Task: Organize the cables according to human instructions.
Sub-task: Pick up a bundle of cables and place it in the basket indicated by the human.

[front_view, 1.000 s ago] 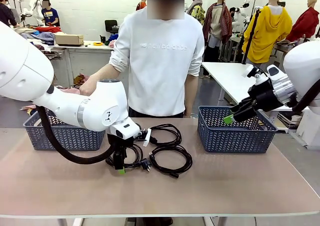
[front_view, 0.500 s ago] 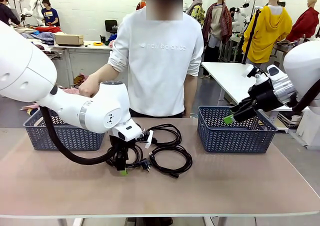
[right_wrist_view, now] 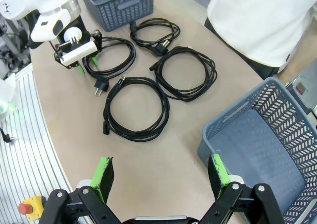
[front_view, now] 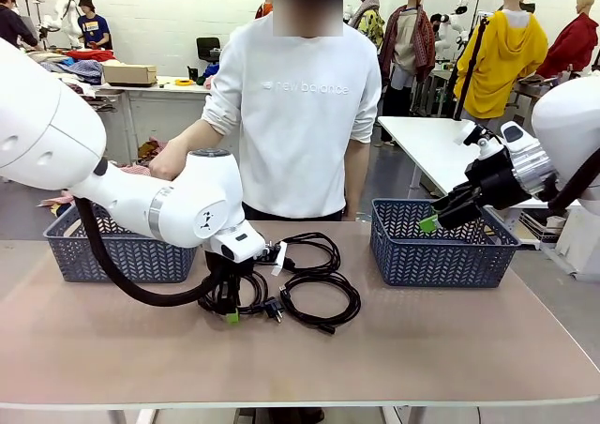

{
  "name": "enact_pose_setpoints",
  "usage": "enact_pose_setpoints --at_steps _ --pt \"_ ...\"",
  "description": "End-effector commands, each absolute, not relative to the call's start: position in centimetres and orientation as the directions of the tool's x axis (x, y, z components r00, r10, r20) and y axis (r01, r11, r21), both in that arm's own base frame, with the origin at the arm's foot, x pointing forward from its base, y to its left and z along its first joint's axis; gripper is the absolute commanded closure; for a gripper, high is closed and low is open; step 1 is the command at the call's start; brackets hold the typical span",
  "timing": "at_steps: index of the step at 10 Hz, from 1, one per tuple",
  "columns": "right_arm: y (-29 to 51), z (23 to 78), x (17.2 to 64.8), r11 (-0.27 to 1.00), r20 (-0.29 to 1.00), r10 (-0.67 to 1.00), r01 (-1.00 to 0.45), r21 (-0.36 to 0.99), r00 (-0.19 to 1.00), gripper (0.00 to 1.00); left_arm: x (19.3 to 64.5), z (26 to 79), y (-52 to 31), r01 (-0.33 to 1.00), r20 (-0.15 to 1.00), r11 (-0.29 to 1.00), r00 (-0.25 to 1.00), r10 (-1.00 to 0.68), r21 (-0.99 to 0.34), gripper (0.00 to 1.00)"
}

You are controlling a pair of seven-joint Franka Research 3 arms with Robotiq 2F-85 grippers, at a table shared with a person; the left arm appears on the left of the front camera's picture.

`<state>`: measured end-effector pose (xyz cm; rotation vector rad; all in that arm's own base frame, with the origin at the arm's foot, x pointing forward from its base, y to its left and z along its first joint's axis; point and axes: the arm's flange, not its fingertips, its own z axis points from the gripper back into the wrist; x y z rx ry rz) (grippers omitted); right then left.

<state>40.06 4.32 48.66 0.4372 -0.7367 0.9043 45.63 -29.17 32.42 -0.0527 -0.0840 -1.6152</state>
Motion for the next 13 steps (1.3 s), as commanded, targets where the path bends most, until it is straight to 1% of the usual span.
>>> enact_pose_setpoints --at_steps 1,2,3,7,8,11,13 --pt "4.3 48.5 40.4 0.539 0.751 0.544 -0.842 0.03 0.375 0.0 46.0 32.3 -29.2 0.999 0.062 -0.039 -0.041 -0.997 0.033 0.79" --pt "4.3 48.5 40.4 0.539 0.751 0.544 -0.842 0.03 0.375 0.0 46.0 32.3 -29.1 0.999 0.061 -0.042 -0.044 -0.997 0.033 0.94" --pt "4.3 48.5 40.4 0.539 0.751 0.544 -0.842 0.03 0.375 0.0 46.1 32.4 -29.1 0.999 0.063 -0.043 -0.045 -0.997 0.031 0.99" --pt "4.3 48.5 40.4 0.539 0.751 0.544 -0.842 0.03 0.375 0.0 45.2 34.1 -28.5 0.998 0.067 -0.042 -0.045 -0.997 0.04 1.0" --pt "4.3 48.5 40.4 0.539 0.751 0.544 -0.842 0.03 0.375 0.0 44.7 35.7 -28.5 0.996 0.072 -0.042 -0.047 -0.996 0.081 1.0" --pt "4.3 48.5 40.4 0.539 0.751 0.544 -0.842 0.03 0.375 0.0 43.8 43.3 -28.5 0.982 0.071 -0.015 -0.029 -0.997 0.186 1.0" --pt "4.3 48.5 40.4 0.539 0.751 0.544 -0.842 0.03 0.375 0.0 44.8 48.1 -26.5 0.97 0.064 -0.002 -0.018 -0.998 0.243 1.0"
